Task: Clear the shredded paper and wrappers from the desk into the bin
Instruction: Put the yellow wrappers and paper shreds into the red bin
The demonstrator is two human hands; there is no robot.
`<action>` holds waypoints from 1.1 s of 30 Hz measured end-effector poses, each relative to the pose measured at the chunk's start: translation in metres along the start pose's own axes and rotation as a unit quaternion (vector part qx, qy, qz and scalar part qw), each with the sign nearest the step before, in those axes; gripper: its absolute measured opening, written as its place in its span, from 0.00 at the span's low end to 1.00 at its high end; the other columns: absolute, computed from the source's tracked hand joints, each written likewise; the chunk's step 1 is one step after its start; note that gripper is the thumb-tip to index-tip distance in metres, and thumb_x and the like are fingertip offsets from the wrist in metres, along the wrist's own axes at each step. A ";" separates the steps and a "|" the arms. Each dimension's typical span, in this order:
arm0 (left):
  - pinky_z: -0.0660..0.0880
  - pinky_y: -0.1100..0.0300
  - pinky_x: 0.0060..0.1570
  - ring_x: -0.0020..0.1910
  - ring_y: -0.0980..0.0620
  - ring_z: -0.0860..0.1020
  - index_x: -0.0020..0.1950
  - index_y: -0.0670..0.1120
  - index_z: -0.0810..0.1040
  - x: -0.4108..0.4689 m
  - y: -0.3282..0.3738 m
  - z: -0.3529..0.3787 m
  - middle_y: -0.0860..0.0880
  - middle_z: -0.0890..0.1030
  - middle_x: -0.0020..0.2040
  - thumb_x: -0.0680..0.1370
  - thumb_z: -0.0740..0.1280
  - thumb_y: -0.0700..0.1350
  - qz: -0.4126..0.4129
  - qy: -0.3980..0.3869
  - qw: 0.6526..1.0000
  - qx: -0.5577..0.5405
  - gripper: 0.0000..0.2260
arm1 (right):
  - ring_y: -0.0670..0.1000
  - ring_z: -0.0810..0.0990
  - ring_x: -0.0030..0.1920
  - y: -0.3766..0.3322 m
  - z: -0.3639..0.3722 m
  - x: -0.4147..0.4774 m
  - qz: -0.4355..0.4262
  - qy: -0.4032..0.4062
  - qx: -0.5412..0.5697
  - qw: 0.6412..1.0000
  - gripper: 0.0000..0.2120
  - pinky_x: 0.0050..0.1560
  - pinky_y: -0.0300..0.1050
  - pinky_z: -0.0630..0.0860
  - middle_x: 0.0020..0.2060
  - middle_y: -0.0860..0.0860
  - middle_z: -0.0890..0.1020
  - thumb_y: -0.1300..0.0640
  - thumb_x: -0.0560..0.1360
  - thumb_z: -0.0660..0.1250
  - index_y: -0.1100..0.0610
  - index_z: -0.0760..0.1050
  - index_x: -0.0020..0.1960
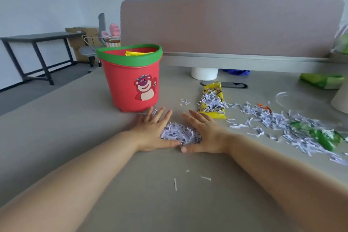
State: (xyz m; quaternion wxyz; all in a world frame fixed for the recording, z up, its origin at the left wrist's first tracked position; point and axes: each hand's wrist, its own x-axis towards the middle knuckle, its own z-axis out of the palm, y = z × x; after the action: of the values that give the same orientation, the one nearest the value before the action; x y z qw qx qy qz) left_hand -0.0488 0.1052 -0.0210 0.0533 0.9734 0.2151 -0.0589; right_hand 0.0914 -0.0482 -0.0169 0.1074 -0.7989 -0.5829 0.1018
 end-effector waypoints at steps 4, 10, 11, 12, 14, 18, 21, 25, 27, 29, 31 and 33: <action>0.39 0.44 0.74 0.74 0.42 0.34 0.73 0.54 0.32 0.010 -0.008 -0.002 0.49 0.35 0.76 0.52 0.43 0.82 0.020 -0.007 1.000 0.004 0.57 | 0.53 0.39 0.75 -0.001 -0.004 0.021 -0.014 -0.013 -0.009 1.000 0.46 0.74 0.56 0.43 0.75 0.45 0.42 0.30 0.63 0.64 0.39 0.40 0.72; 0.46 0.54 0.74 0.76 0.48 0.45 0.75 0.51 0.40 0.009 -0.010 0.002 0.49 0.48 0.77 0.70 0.53 0.70 0.021 0.049 0.997 -0.048 0.42 | 0.53 0.61 0.71 0.002 -0.002 0.031 -0.104 0.057 0.013 0.993 0.37 0.71 0.45 0.55 0.71 0.51 0.65 0.29 0.65 0.56 0.44 0.59 0.70; 0.48 0.56 0.73 0.75 0.48 0.49 0.75 0.50 0.45 0.008 -0.010 0.002 0.49 0.53 0.76 0.69 0.50 0.70 0.033 0.073 0.996 -0.049 0.41 | 0.53 0.69 0.66 0.002 -0.002 0.029 -0.126 0.072 0.011 0.989 0.35 0.68 0.42 0.59 0.66 0.52 0.72 0.29 0.66 0.54 0.47 0.65 0.67; 0.50 0.58 0.71 0.73 0.49 0.53 0.75 0.49 0.50 0.007 -0.009 0.001 0.48 0.59 0.72 0.67 0.47 0.70 0.048 0.094 0.993 -0.049 0.41 | 0.54 0.73 0.60 0.003 0.000 0.028 -0.140 0.083 0.010 0.987 0.33 0.63 0.41 0.64 0.60 0.52 0.76 0.30 0.67 0.53 0.49 0.70 0.63; 0.55 0.62 0.66 0.68 0.50 0.60 0.71 0.49 0.59 0.005 -0.007 0.000 0.49 0.65 0.65 0.65 0.43 0.68 0.072 0.116 0.989 -0.054 0.40 | 0.56 0.77 0.51 0.005 0.002 0.028 -0.155 0.107 0.010 0.982 0.27 0.54 0.41 0.69 0.51 0.54 0.79 0.33 0.70 0.57 0.52 0.75 0.55; 0.65 0.57 0.53 0.58 0.48 0.70 0.57 0.46 0.68 -0.001 0.000 -0.001 0.47 0.70 0.58 0.77 0.55 0.58 0.073 0.123 0.988 -0.063 0.18 | 0.61 0.77 0.47 0.005 0.003 0.027 -0.143 0.153 -0.004 0.978 0.17 0.43 0.48 0.71 0.46 0.58 0.78 0.46 0.74 0.58 0.58 0.73 0.50; 0.61 0.56 0.41 0.52 0.43 0.73 0.45 0.46 0.65 -0.003 0.006 -0.002 0.45 0.75 0.52 0.79 0.53 0.55 0.074 0.144 0.986 -0.030 0.13 | 0.61 0.76 0.47 0.005 0.002 0.027 -0.116 0.164 0.007 0.980 0.14 0.41 0.50 0.71 0.45 0.60 0.80 0.48 0.76 0.59 0.60 0.72 0.48; 0.56 0.56 0.37 0.48 0.38 0.74 0.42 0.45 0.65 -0.002 0.008 -0.008 0.38 0.78 0.48 0.81 0.53 0.50 0.064 0.158 0.985 -0.040 0.12 | 0.59 0.76 0.39 0.008 -0.008 0.031 -0.085 0.171 0.065 0.979 0.14 0.38 0.48 0.72 0.36 0.58 0.79 0.49 0.76 0.60 0.61 0.72 0.50; 0.56 0.55 0.36 0.45 0.37 0.74 0.44 0.42 0.68 -0.002 0.007 -0.018 0.37 0.78 0.45 0.81 0.51 0.51 0.064 0.192 0.978 -0.049 0.14 | 0.51 0.70 0.29 0.007 -0.019 0.033 -0.071 0.188 0.085 0.976 0.14 0.31 0.43 0.64 0.26 0.51 0.70 0.50 0.76 0.61 0.62 0.71 0.47; 0.59 0.52 0.34 0.38 0.37 0.72 0.40 0.44 0.65 -0.006 0.004 -0.032 0.39 0.76 0.36 0.78 0.48 0.56 0.087 0.253 0.961 -0.064 0.18 | 0.46 0.67 0.23 0.004 -0.030 0.037 -0.076 0.228 0.101 0.965 0.12 0.26 0.37 0.62 0.21 0.48 0.65 0.51 0.76 0.61 0.61 0.72 0.46; 0.60 0.52 0.30 0.30 0.39 0.68 0.37 0.45 0.61 -0.014 0.002 -0.051 0.47 0.68 0.26 0.74 0.45 0.58 0.113 0.322 0.937 -0.074 0.17 | 0.46 0.69 0.22 0.000 -0.041 0.042 -0.086 0.258 0.109 0.956 0.11 0.25 0.36 0.63 0.20 0.50 0.66 0.51 0.76 0.61 0.60 0.72 0.45; 0.62 0.54 0.26 0.26 0.39 0.69 0.36 0.44 0.64 -0.023 0.002 -0.075 0.47 0.69 0.24 0.75 0.49 0.54 0.129 0.403 0.904 -0.062 0.16 | 0.48 0.74 0.24 -0.004 -0.051 0.048 -0.098 0.272 0.124 0.949 0.09 0.26 0.38 0.65 0.21 0.54 0.72 0.52 0.76 0.61 0.56 0.71 0.40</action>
State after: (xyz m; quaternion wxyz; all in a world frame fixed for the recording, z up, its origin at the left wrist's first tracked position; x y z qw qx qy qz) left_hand -0.0617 0.1037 0.0564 0.0292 0.9282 0.0944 0.3588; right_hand 0.1173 -0.0037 0.0309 0.3695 -0.7158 -0.5896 -0.0590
